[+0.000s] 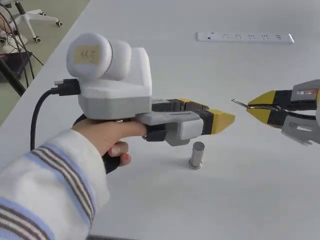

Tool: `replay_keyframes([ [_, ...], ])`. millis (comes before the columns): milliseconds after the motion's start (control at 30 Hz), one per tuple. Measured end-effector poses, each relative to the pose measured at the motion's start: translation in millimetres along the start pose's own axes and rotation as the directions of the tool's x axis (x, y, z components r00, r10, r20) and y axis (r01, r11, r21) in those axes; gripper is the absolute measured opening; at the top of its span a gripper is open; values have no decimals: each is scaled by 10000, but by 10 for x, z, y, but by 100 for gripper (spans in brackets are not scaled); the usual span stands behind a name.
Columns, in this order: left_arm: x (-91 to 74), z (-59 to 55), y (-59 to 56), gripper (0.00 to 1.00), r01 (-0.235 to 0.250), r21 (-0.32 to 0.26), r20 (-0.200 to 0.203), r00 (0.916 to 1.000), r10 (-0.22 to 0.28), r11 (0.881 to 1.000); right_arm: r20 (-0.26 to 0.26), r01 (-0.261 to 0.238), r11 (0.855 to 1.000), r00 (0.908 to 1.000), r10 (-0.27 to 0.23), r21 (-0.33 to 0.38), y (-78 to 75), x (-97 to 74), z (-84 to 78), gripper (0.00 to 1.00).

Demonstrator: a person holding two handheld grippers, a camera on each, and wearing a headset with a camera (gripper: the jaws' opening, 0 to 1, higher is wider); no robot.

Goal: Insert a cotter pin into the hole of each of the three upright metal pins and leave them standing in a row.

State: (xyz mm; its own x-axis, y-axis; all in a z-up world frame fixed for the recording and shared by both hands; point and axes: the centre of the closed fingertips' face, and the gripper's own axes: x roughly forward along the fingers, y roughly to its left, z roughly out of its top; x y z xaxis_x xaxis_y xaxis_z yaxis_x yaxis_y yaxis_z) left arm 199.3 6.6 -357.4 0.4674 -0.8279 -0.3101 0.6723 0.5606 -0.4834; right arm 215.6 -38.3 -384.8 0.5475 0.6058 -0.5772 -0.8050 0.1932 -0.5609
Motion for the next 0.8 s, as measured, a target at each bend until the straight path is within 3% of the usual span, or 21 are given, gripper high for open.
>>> replay_keyframes([
  [167,49,-15,-14,29,183,-59,-327,9993,-185,9998,89,-7,10000,10000,7,-59,71,-34,92,0],
  [367,93,-28,-4,22,235,-68,-445,9987,-238,9997,115,-185,9996,9998,188,-230,165,-20,141,0],
  [533,135,-123,-38,18,371,-6,-860,9956,-370,9993,-36,-365,9988,9993,364,-336,243,22,124,0],
  [800,148,-146,-49,5,472,16,-956,9943,-469,9989,130,-359,9990,9993,363,-280,256,24,212,0],
])
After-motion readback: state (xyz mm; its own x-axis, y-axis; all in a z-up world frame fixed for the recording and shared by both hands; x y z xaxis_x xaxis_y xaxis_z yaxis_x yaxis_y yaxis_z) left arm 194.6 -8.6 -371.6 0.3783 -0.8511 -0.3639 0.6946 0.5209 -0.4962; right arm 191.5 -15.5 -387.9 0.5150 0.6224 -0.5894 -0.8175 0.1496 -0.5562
